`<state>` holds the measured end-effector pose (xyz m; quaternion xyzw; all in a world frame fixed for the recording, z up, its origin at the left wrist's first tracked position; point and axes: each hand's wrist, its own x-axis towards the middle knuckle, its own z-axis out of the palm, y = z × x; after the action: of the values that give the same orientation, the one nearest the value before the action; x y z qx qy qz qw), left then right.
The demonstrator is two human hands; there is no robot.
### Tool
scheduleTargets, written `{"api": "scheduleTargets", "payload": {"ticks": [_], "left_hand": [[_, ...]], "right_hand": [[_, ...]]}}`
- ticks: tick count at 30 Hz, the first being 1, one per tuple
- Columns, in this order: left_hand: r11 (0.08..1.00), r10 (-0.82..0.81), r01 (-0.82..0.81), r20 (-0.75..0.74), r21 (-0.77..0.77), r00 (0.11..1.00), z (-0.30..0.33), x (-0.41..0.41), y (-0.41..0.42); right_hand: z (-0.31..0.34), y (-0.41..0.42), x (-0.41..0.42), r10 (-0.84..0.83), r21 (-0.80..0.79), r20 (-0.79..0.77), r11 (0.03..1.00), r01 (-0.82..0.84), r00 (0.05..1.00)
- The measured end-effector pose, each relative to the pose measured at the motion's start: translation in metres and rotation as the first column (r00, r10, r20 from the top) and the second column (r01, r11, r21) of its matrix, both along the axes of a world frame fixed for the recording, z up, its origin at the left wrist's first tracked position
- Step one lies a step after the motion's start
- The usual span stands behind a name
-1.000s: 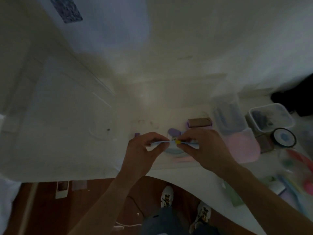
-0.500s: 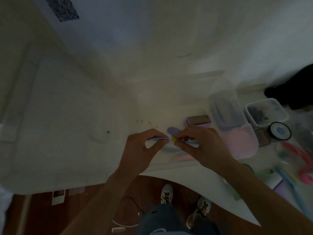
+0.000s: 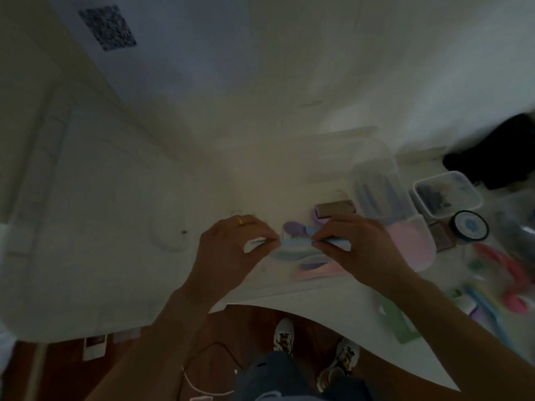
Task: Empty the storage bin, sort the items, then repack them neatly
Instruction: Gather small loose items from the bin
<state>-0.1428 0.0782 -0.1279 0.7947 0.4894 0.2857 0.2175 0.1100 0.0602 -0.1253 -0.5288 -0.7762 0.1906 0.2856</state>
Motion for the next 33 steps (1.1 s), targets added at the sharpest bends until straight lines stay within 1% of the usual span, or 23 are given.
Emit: {"api": "scheduleTargets", "payload": {"ticks": [2, 4, 8, 10, 12, 13, 15, 17, 20, 22, 24, 26, 28, 31, 33], "left_hand": [[0.999, 0.012, -0.014, -0.063, -0.032, 0.998, 0.000, -0.013, 0.004], [0.999, 0.016, -0.021, -0.135, -0.034, 0.991, 0.001, -0.017, 0.005], [0.997, -0.046, 0.034, -0.170, -0.073, 0.984, 0.009, -0.001, 0.005], [0.995, -0.059, 0.049, -0.129, -0.082, 0.990, 0.013, 0.008, 0.006], [0.981, -0.044, 0.044, 0.004, -0.190, 0.999, 0.014, 0.012, 0.008], [0.971, -0.036, 0.050, 0.064, -0.233, 0.997, 0.013, 0.012, 0.009], [0.964, -0.026, 0.055, 0.114, -0.259, 0.993, 0.012, 0.012, 0.009], [0.968, -0.028, 0.056, 0.115, -0.246, 0.993, 0.011, 0.011, 0.009], [0.956, -0.023, 0.051, 0.100, -0.288, 0.995, 0.010, 0.009, 0.008], [0.952, -0.063, 0.088, 0.095, -0.293, 0.993, 0.011, 0.008, 0.006], [0.952, -0.110, 0.139, 0.117, -0.273, 0.987, 0.012, 0.006, 0.004], [0.940, -0.121, 0.166, 0.164, -0.299, 0.979, 0.012, 0.003, 0.001], [0.927, -0.145, 0.199, 0.185, -0.317, 0.972, 0.010, 0.001, -0.001], [0.926, -0.199, 0.240, 0.166, -0.290, 0.966, 0.008, 0.001, 0.000], [0.926, -0.230, 0.261, 0.138, -0.275, 0.963, 0.008, 0.001, 0.004]], "right_hand": [[-0.003, -0.001, 0.005, -0.001, 0.019, -0.012, 1.000, 0.001, 1.000], [-0.003, -0.003, 0.002, 0.029, 0.047, 0.014, 0.998, -0.030, 0.999], [0.008, -0.004, -0.005, 0.092, 0.089, 0.090, 0.991, -0.100, 0.992], [0.014, -0.003, -0.005, 0.124, 0.129, 0.155, 0.981, -0.144, 0.980], [0.016, -0.003, -0.003, 0.123, 0.196, 0.232, 0.966, -0.170, 0.965], [0.016, -0.003, -0.001, 0.122, 0.207, 0.248, 0.962, -0.176, 0.961], [0.013, -0.005, 0.002, 0.133, 0.194, 0.262, 0.963, -0.187, 0.956], [0.010, -0.006, 0.005, 0.132, 0.190, 0.274, 0.964, -0.188, 0.953], [0.009, -0.008, 0.006, 0.096, 0.257, 0.240, 0.953, -0.159, 0.966], [0.009, -0.010, 0.006, 0.093, 0.286, 0.238, 0.944, -0.162, 0.967], [0.008, -0.013, 0.007, 0.111, 0.300, 0.252, 0.935, -0.187, 0.961], [0.006, -0.015, 0.010, 0.114, 0.308, 0.267, 0.931, -0.197, 0.957], [0.002, -0.018, 0.013, 0.132, 0.281, 0.319, 0.933, -0.227, 0.938], [-0.006, -0.021, 0.017, 0.207, 0.180, 0.431, 0.934, -0.309, 0.878], [-0.008, -0.020, 0.019, 0.235, 0.141, 0.451, 0.934, -0.329, 0.861]]}}
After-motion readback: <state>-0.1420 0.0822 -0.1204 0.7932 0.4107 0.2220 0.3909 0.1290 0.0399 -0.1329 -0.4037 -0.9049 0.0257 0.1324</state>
